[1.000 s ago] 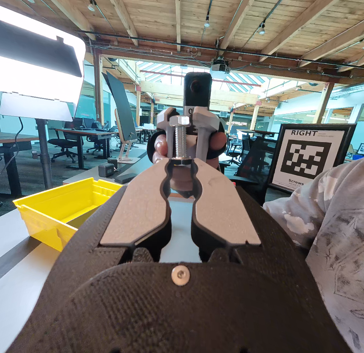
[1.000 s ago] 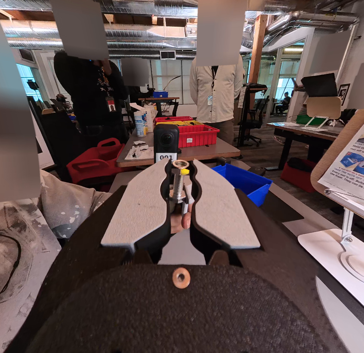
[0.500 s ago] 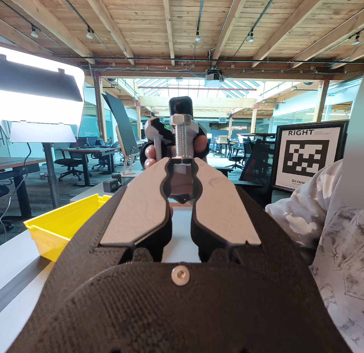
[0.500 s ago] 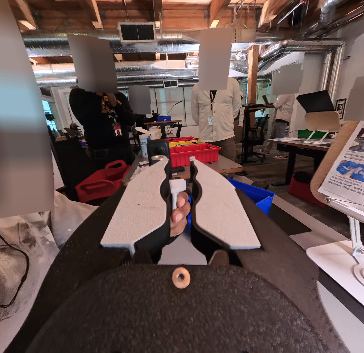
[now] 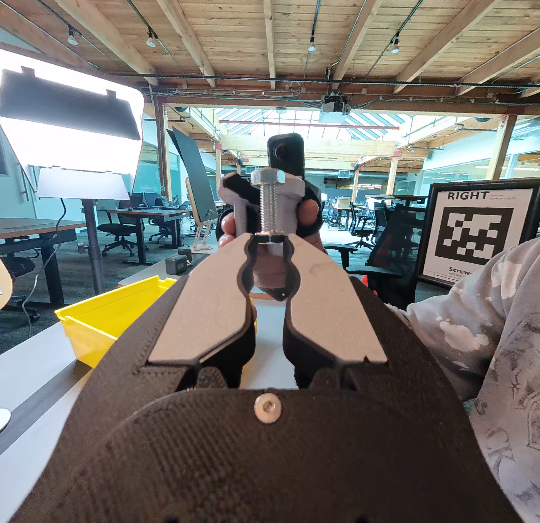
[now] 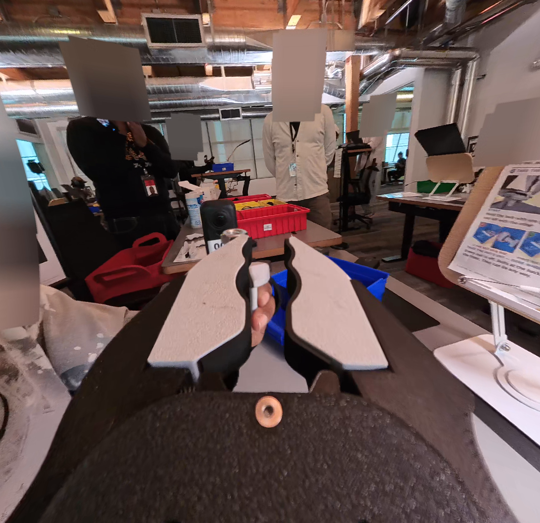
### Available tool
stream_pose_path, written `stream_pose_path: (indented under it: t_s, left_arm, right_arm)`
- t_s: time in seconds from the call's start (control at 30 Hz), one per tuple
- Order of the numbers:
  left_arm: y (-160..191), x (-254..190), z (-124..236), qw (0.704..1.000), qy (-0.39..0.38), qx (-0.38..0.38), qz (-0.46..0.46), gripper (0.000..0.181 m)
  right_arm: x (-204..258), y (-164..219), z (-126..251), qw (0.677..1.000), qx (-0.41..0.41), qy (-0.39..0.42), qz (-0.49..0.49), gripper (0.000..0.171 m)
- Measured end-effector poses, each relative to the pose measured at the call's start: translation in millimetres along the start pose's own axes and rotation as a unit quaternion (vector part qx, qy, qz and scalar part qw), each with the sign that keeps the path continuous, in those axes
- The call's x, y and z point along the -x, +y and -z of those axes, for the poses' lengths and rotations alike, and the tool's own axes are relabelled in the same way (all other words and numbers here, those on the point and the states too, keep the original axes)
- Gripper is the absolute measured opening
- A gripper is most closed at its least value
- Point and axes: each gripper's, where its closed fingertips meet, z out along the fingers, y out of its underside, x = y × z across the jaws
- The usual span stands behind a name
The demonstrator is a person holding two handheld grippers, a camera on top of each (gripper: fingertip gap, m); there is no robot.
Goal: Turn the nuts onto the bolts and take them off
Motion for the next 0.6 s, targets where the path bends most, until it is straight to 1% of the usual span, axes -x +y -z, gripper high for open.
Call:
stream_pose_path:
  t_s: [0.1,0.33,0.43,0.6]
  left_arm:
    - [0.6,3.3,0.8,1.000,-0.009,0.003,0.001,0.018]
    - [6.2,16.0,2.3,0.999,-0.047,0.019,-0.003,0.018]
    - [7.6,17.1,2.1,0.998,-0.055,0.025,-0.016,0.018]
    - [7.3,17.4,2.1,0.998,-0.056,0.022,-0.017,0.018]
  right_arm:
    - [1.2,-3.4,1.9,1.000,-0.009,-0.007,-0.007,0.022]
    - [11.2,1.9,-10.3,1.000,-0.004,-0.010,0.007,0.031]
    - [6.3,8.6,-13.9,1.000,0.006,0.003,0.013,0.031]
    - [2.6,11.0,-13.9,1.000,0.006,0.002,0.004,0.031]
